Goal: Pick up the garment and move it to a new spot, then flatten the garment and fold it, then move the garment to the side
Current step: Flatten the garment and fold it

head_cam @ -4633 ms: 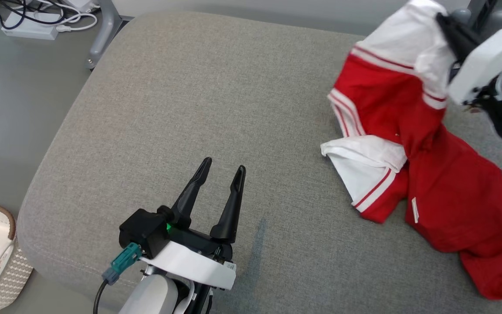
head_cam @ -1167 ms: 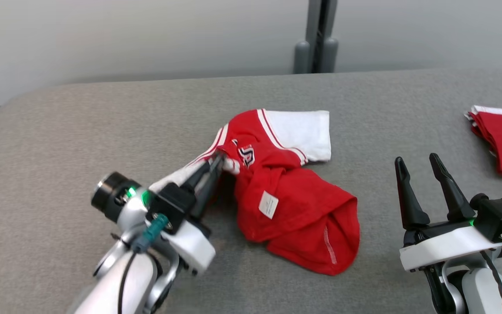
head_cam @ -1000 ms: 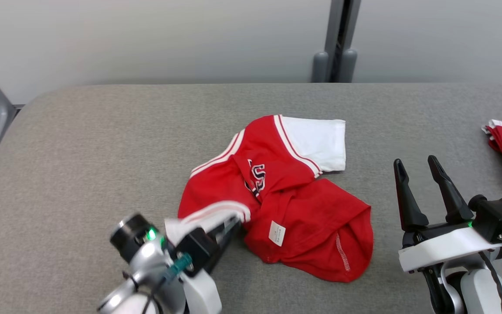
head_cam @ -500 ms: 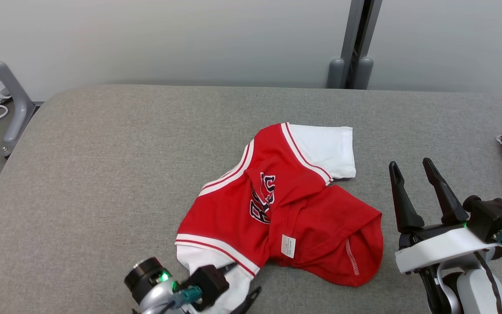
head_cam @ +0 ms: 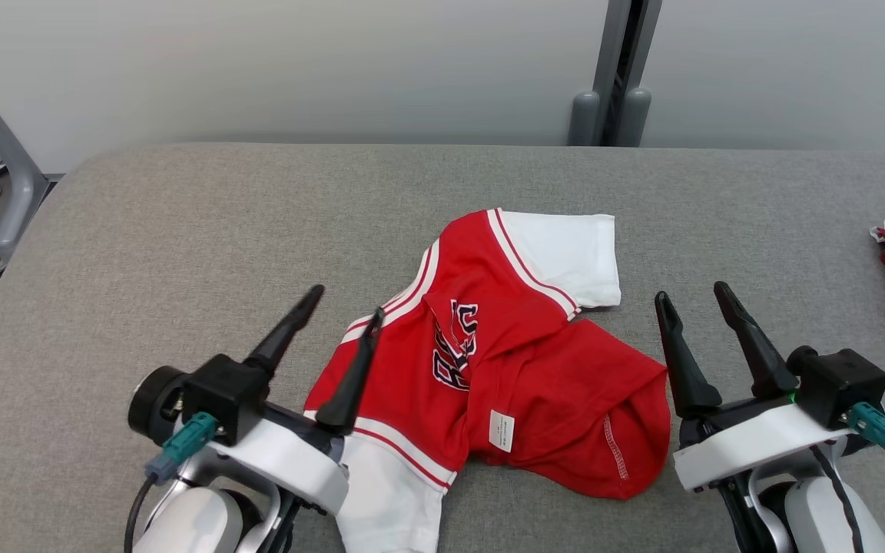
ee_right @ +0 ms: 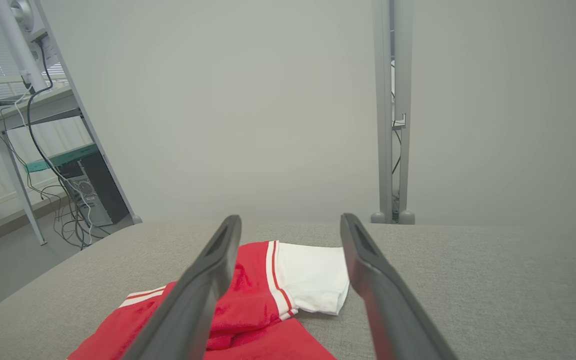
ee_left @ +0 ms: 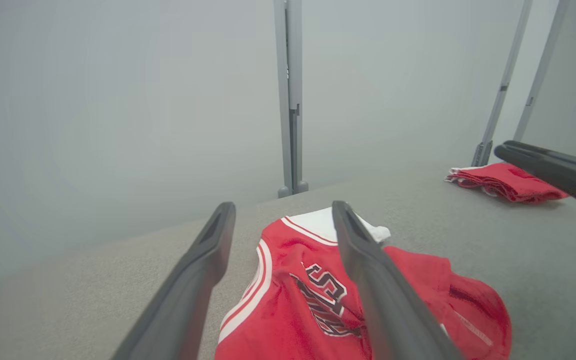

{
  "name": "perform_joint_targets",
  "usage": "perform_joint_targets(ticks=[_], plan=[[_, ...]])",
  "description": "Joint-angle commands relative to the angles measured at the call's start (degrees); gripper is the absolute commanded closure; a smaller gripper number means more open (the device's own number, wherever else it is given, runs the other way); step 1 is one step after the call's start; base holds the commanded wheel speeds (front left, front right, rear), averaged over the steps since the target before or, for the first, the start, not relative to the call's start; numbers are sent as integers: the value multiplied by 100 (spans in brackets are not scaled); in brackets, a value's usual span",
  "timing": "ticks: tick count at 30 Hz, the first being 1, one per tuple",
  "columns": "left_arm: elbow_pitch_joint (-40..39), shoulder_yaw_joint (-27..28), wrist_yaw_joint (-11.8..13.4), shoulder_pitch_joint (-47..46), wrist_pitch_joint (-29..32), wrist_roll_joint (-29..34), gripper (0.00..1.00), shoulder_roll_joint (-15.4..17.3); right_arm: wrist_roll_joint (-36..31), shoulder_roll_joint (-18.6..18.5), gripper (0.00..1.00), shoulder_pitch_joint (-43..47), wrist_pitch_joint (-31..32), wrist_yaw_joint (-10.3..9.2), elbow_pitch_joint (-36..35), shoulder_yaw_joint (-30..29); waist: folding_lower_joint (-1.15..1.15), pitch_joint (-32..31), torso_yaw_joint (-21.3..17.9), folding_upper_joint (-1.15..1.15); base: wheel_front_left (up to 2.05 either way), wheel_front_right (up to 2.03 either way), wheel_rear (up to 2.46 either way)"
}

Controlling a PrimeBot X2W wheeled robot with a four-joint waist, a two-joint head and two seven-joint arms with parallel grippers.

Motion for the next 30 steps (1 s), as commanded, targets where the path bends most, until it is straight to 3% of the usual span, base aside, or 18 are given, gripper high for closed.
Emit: perform_joint_targets(ticks=[1,6,10,19,30], plan=[[148,166,101,-52,-262,-116,0,-72,33,-29,0,53,46,-2,-40,33,0,16,-20,0,0,0,0],[759,381,227,94,-1071,-120,0,-255,84,-29,0,102,235,-2,-66,353,0,74,-68,0,0,0,0],[1043,512,258,159,-1330,-186,0,-438,173,-26,0,122,451,-2,-72,608,0,138,-20,0,0,0,0],[1368,567,83,62,-1436,-31,0,-733,529,-29,0,56,1349,-2,146,1273,0,247,308,0,0,0,0],[1479,698,-199,176,-1438,198,0,-1042,744,-30,0,-41,1972,-2,460,1376,0,329,676,0,0,0,0]])
